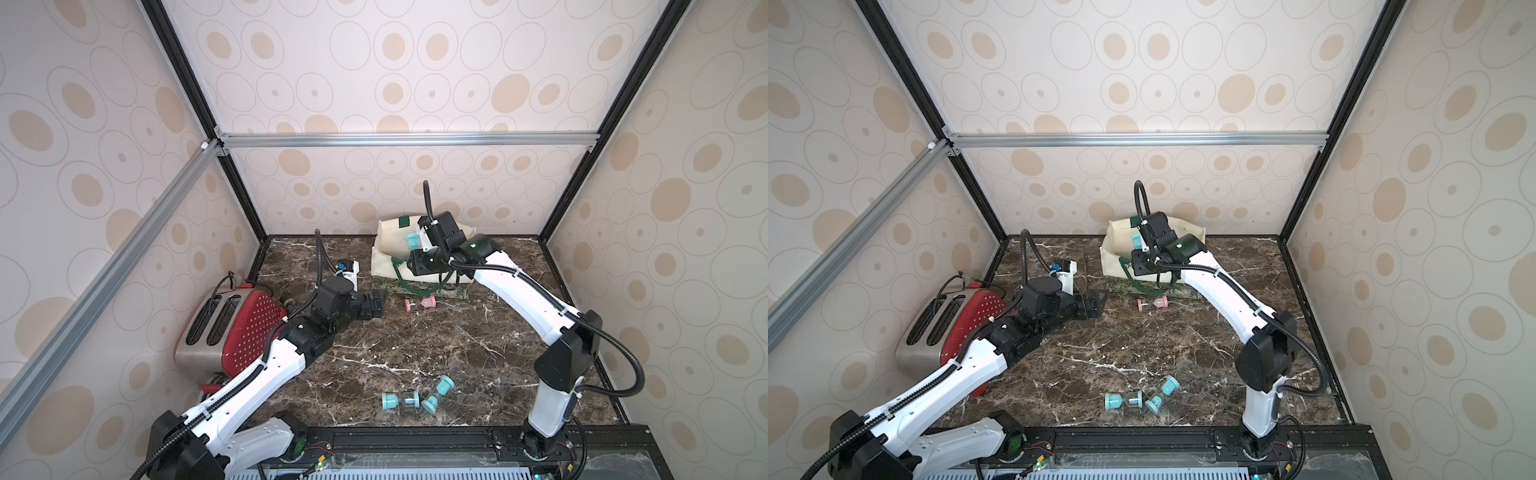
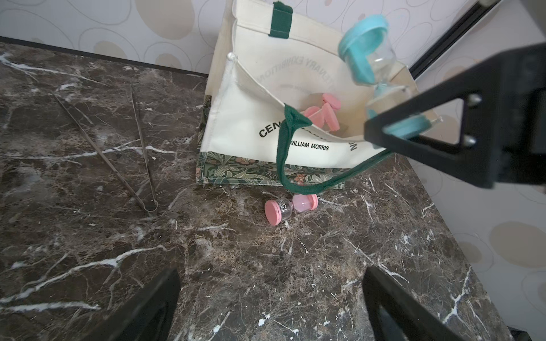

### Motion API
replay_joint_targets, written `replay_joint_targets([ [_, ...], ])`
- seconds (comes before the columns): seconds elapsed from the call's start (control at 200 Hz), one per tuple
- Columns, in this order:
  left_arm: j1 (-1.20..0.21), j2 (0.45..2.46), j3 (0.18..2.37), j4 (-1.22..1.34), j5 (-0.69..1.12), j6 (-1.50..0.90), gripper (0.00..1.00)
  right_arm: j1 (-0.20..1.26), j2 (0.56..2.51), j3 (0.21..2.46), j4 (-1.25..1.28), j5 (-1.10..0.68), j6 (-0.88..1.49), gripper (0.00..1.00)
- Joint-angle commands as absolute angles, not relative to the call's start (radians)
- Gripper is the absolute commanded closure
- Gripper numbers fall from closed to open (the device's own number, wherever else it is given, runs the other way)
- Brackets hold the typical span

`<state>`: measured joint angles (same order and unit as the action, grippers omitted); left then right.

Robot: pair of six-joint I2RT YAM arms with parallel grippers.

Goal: Put the hourglass into the canvas bag
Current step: Pick up the hourglass from the center of the board, then place the hourglass in the canvas bag.

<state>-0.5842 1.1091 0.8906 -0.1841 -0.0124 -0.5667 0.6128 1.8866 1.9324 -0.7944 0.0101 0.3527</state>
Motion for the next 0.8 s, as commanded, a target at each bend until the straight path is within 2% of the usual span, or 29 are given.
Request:
replay_joint_targets([
  [0.0,-0.580,1.125,0.942,-0.136,-0.006,-0.555,0.03,0.571,1.976,2.040,-0.839,0.007,0.310,0.82],
  [0.29,-0.580,1.164,0.942,-0.110,-0.046,-0.560,0.03,0.519,2.204,2.261,-0.900,0.007,0.276,0.81],
  [0.495,-0.580,1.179,0.938,-0.105,-0.059,-0.564,0.03,0.505,2.284,2.292,-0.923,0.029,0.260,0.77],
  [0.555,-0.579,1.181,0.935,-0.104,-0.064,-0.565,0.03,0.502,2.293,2.292,-0.924,0.053,0.252,0.74],
  [0.73,-0.579,1.182,0.933,-0.104,-0.075,-0.566,0.02,0.499,2.288,2.287,-0.932,0.077,0.234,0.56],
  [0.795,-0.580,1.180,0.934,-0.105,-0.077,-0.569,0.03,0.499,2.276,2.283,-0.936,0.085,0.230,0.52],
])
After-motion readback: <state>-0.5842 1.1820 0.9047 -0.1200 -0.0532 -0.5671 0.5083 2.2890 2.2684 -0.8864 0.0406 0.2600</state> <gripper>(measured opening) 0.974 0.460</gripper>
